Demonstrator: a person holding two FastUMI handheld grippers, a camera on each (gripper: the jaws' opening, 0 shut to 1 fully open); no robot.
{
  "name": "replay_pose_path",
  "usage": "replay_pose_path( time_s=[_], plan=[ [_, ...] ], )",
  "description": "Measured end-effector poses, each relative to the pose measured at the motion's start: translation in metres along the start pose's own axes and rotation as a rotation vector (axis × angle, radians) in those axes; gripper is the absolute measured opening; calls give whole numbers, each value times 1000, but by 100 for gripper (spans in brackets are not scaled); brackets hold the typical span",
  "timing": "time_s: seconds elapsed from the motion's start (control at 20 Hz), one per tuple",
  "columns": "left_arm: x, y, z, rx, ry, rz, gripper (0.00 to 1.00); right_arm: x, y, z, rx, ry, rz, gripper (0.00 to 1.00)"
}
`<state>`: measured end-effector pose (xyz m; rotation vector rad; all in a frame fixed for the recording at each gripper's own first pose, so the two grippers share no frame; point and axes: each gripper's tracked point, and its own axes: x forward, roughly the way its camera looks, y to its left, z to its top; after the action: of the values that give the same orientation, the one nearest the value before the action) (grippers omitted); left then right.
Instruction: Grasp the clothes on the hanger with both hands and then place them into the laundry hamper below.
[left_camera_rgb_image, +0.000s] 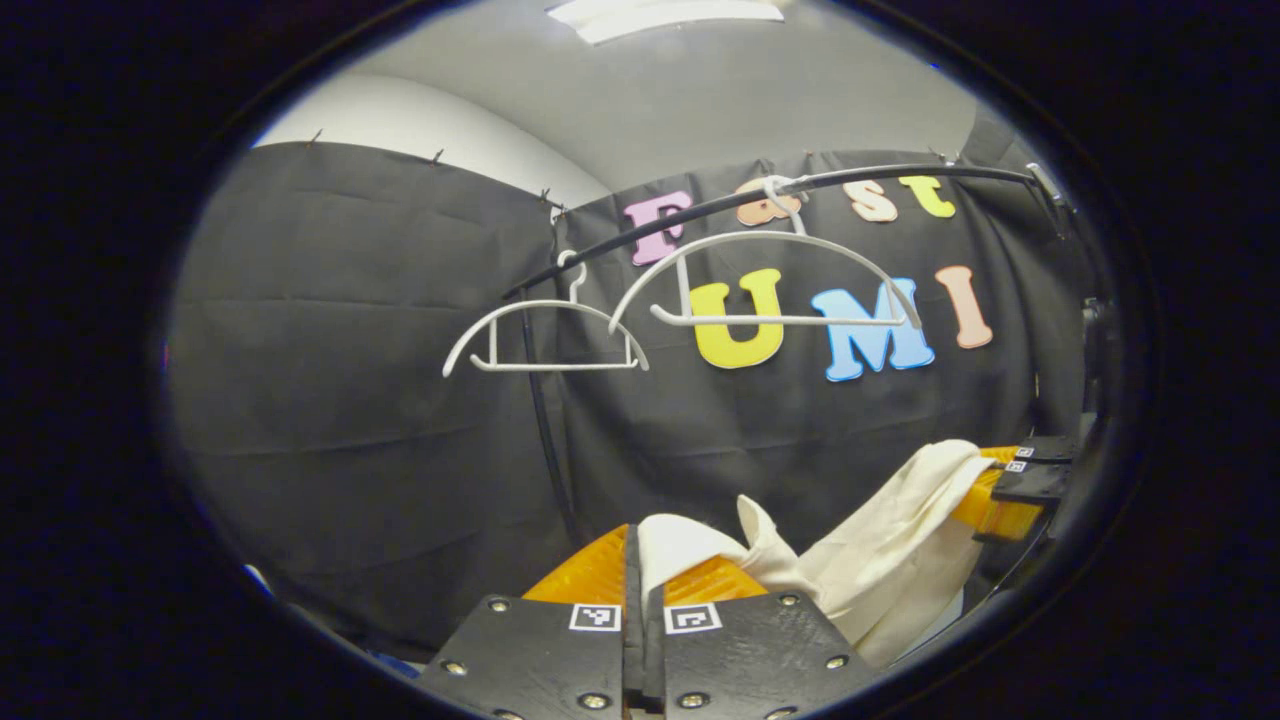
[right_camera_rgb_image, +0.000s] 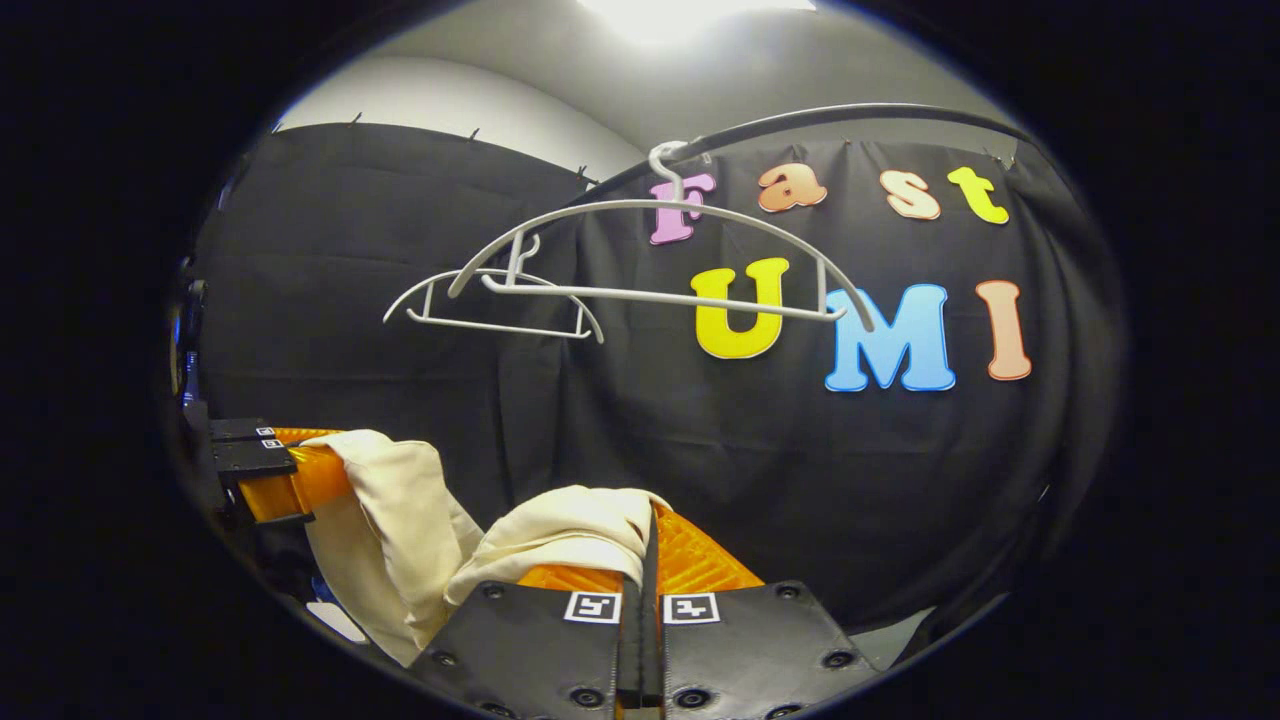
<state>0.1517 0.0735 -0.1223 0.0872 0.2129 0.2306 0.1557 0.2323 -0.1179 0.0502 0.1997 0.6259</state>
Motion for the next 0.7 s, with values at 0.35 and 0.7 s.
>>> replay_pose_path(
  time_s=[0.35,0.7],
  plan=[
    [6,15,-98,-82,71,36,2,10,35,-96,53,121,45,1],
    [21,-8,-208,-81,166,6,1,23,32,-199,60,228,36,1]
  ],
)
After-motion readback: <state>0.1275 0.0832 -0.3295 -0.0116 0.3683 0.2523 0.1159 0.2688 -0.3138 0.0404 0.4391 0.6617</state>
